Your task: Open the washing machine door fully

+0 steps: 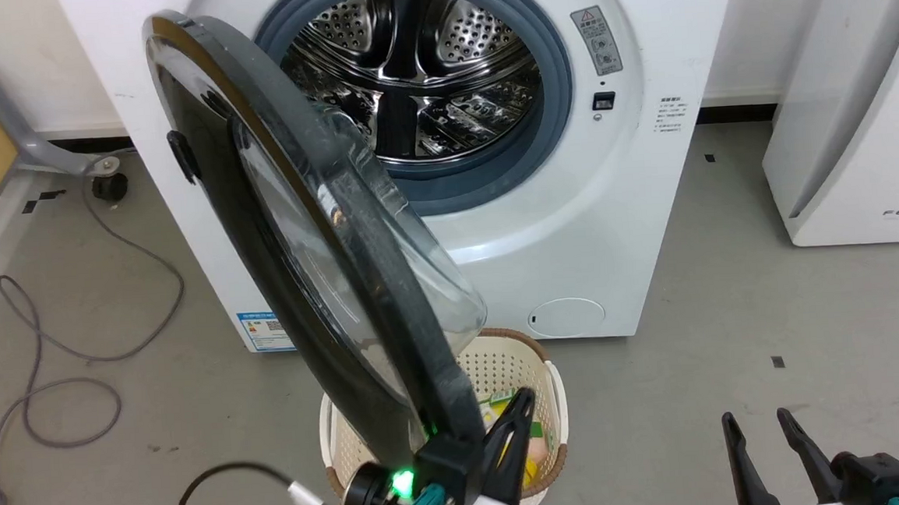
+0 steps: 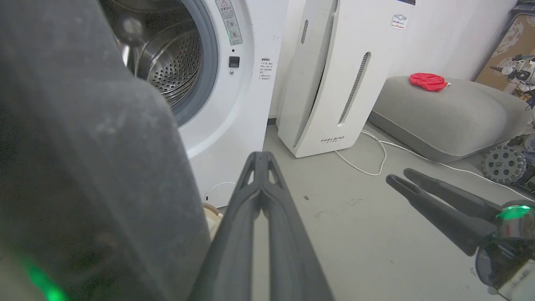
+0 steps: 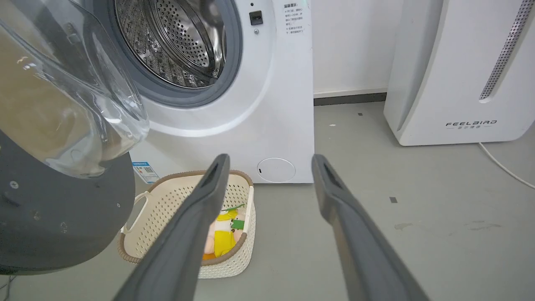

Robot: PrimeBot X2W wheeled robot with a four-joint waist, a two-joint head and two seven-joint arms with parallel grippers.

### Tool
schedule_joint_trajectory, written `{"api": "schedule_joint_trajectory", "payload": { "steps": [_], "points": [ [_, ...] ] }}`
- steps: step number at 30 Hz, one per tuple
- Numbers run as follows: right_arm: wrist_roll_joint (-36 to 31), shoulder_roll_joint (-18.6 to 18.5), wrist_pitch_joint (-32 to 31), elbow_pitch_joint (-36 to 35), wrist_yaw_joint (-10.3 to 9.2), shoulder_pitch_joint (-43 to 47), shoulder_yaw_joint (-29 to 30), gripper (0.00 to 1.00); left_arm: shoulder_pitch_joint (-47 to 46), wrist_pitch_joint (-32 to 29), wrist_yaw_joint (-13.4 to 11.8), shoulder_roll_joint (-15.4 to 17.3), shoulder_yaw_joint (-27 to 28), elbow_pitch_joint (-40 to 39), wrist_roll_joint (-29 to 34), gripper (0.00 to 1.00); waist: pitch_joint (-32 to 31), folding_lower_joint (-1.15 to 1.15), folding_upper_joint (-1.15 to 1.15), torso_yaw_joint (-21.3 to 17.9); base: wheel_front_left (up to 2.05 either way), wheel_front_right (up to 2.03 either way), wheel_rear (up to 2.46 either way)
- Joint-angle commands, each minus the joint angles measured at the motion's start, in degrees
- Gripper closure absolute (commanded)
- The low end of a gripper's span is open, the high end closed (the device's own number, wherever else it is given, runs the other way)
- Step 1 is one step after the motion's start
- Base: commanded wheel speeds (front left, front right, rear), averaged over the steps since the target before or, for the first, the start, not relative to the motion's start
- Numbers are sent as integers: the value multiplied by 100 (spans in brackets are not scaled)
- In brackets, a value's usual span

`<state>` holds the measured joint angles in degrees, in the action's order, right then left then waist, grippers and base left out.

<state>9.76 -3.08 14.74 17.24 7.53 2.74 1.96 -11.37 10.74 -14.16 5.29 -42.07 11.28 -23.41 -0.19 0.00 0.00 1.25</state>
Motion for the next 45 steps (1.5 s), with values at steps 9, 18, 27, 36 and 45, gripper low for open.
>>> {"api": "schedule_joint_trajectory", "payload": {
  "steps": [9, 18, 27, 36, 45],
  "points": [
    [20, 20, 24, 66, -4, 21, -6, 0, 647, -117, -378, 497, 116, -725, -4, 100, -51, 0, 0, 149, 0, 0, 0],
    [-28, 20, -2, 94, -4, 61, 44, 0, 1237, -323, -685, 940, 117, -1485, 62, 100, -52, 0, 0, 511, 0, 0, 0],
    [-69, 20, -34, 109, -4, 62, 119, 0, 1484, -392, -948, 1197, 185, -1872, 174, 100, -34, 0, 0, 1053, 0, 0, 0],
    [-57, 20, -40, 119, -4, 32, 175, 0, 1609, -324, -1068, 1337, 312, -1961, 150, 100, -1, 0, 0, 1606, 0, 0, 0],
    [8, 20, -30, 168, -4, -18, 138, 0, 1584, -155, -1116, 1557, 693, -1669, -7, 100, 50, 0, 0, 1911, 0, 0, 0]
  ]
}}
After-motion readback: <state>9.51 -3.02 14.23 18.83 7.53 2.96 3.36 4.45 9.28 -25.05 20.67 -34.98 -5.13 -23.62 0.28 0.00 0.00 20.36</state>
